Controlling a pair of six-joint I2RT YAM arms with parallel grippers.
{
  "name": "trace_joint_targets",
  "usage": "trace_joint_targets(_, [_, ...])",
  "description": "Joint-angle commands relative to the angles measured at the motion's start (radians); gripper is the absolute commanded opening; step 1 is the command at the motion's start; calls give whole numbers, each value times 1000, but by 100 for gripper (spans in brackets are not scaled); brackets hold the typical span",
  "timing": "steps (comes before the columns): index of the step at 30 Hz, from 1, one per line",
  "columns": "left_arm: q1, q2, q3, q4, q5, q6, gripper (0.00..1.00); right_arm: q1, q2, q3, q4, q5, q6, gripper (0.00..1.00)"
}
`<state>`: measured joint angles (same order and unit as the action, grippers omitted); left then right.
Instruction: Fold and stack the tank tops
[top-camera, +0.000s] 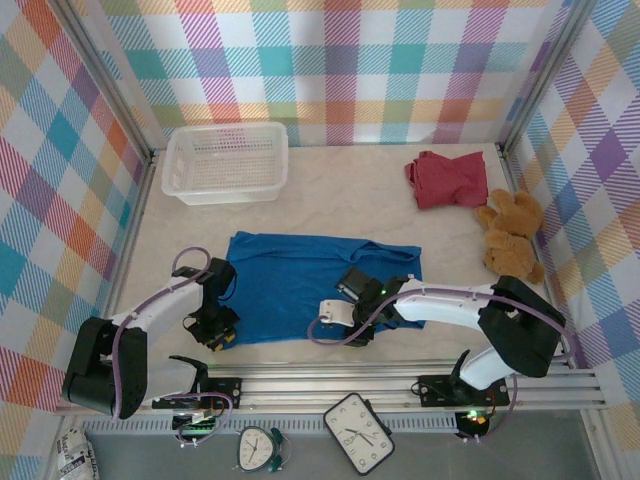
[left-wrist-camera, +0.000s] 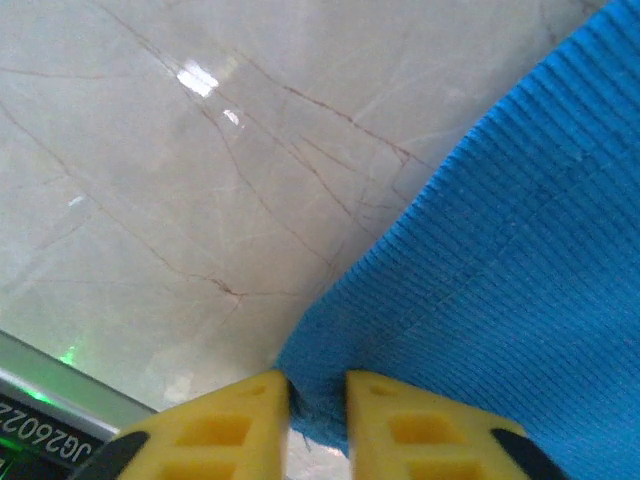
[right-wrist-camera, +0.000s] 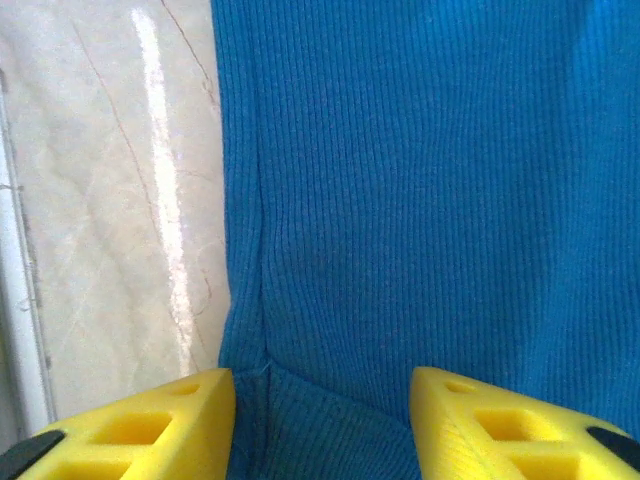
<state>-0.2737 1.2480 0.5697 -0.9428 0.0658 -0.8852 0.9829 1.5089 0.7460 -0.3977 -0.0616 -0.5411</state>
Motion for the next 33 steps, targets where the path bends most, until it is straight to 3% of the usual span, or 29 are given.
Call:
trace_joint_targets(1, [-14, 2, -19, 9, 5, -10, 13, 12, 28, -6, 4, 38, -13, 43])
trace_joint_targets(5, [-13, -4, 47, -60, -46, 22, 1, 24, -7, -13, -6, 46, -5, 24])
trace_joint_targets(8, [-13, -5, 93, -104, -74, 51, 0, 24, -43, -1, -29, 33, 3, 9])
trace_joint_targets(10, [-13, 5, 120, -123, -86, 68, 0, 22, -48, 9, -42, 17, 7, 6])
trace_joint_targets(23, [5, 188, 362, -148, -67, 196, 0, -176, 16, 195, -223, -267, 23, 6])
trace_joint_targets(33, [78, 369, 540, -178, -39, 305, 0, -302, 147, 290, -297, -345, -10, 9])
